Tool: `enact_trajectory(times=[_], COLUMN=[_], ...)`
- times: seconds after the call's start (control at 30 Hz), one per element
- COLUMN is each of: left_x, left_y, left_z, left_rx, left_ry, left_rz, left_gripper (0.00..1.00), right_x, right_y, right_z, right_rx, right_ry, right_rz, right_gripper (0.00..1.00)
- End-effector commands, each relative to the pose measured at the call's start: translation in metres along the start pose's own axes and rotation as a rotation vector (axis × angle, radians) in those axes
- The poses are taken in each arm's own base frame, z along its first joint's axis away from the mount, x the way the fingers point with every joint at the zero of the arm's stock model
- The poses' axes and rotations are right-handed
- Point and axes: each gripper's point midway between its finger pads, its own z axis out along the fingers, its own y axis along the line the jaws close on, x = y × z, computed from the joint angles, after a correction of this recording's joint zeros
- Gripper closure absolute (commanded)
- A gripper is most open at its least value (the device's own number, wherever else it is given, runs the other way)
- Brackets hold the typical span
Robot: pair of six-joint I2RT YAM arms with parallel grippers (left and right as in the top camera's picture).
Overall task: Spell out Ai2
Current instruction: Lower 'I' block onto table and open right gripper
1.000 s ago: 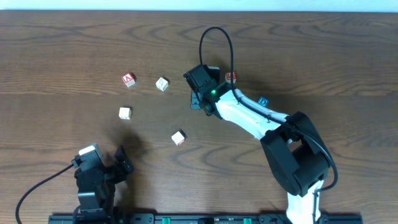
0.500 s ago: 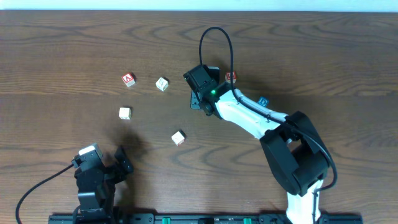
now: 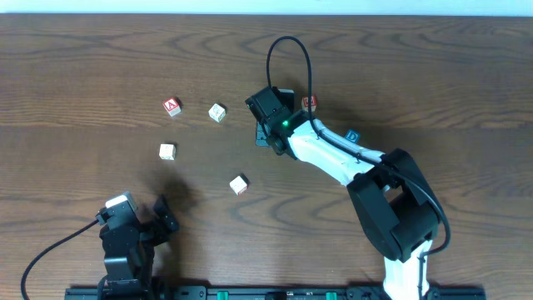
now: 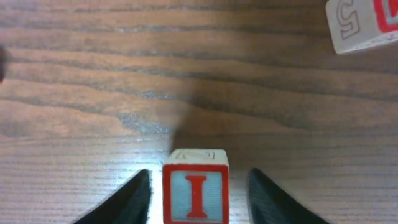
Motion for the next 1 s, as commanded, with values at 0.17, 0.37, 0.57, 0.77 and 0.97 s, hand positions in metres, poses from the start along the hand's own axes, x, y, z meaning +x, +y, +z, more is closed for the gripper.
enact_trajectory(times=[0.17,0.37,0.57,0.77,0.97], left_x=[0.004,0.004,0.004,0.004,0.004], left_y=[0.0,0.0,0.0,0.0,0.0], left_z=[0.002,0.002,0.002,0.002,0.002], left_rx=[0.002,0.002,0.002,0.002,0.002], left_ry=[0.006,0.006,0.006,0.006,0.006], left_rz=[0.01,0.01,0.01,0.01,0.01], left_gripper=[0.05,0.05,0.05,0.05,0.05], right_x=[-0.019,-0.052,-0.074,-0.076,-0.076], right_y=[-0.001,0.002,-0.006,-0.018,-0.03], right_z=[-0.004,-0.031,-0.058,-0.085,-0.121], right_rx=[0.012,-0.009,-0.001,0.025,0.043], right_ry=[-0.047,-0.097,-0.108,-0.088,-0.096], right_rz=[-0.078,-0.057,-0.032,-0.057,-0.124], right_gripper=[0.01,0.01,0.01,0.01,0.01])
